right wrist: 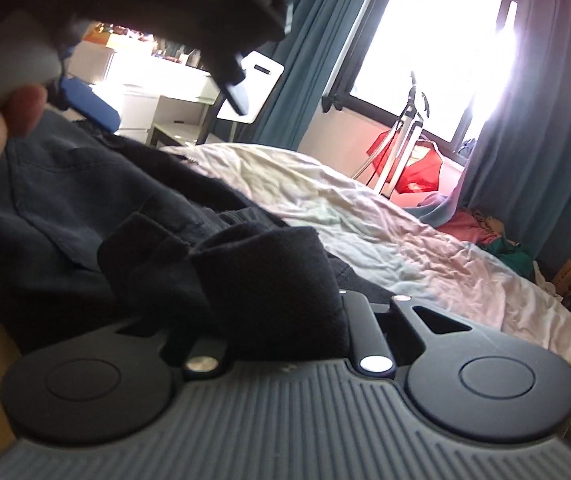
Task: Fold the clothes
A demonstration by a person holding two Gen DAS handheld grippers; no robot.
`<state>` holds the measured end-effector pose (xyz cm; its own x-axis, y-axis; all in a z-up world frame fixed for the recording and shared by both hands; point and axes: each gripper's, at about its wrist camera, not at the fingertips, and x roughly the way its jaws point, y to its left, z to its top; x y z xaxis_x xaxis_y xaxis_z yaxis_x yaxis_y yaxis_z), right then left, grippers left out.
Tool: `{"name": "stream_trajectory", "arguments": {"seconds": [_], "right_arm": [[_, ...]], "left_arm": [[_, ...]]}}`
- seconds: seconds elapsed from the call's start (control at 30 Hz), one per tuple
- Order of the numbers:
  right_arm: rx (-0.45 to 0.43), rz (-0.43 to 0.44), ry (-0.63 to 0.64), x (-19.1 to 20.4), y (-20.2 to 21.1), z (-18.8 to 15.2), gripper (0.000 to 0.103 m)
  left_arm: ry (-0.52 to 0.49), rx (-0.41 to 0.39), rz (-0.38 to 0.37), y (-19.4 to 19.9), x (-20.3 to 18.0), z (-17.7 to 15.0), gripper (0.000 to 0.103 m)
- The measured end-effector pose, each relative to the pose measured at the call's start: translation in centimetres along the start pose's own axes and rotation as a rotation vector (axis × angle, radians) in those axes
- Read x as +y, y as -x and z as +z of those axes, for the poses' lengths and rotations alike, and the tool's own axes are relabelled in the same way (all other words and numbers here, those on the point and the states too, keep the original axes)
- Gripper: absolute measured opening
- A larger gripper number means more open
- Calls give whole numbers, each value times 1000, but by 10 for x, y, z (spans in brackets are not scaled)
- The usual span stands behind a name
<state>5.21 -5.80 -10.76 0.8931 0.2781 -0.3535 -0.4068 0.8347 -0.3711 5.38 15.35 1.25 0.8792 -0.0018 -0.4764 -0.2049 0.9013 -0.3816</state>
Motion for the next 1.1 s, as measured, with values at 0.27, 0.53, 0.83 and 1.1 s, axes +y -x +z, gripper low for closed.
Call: {"name": "stream_trajectory", "arguments": {"seconds": [0.27,0.53,0.83,1.1], "right_arm": [[58,192,-6,-26,22,-17,49],[44,271,-123,-86,87,-25,66],[114,88,-425,-137,76,-43,66],[298,181,-611,-163,32,-77,68]], "left_arm": [[-30,56,-56,-11,-6,-9,94],[-83,89,-130,-14,-23,-22,94],[-233,137,-202,-24,-57,-25,90],[-315,288,-150,-90,-97,-3,85]]}}
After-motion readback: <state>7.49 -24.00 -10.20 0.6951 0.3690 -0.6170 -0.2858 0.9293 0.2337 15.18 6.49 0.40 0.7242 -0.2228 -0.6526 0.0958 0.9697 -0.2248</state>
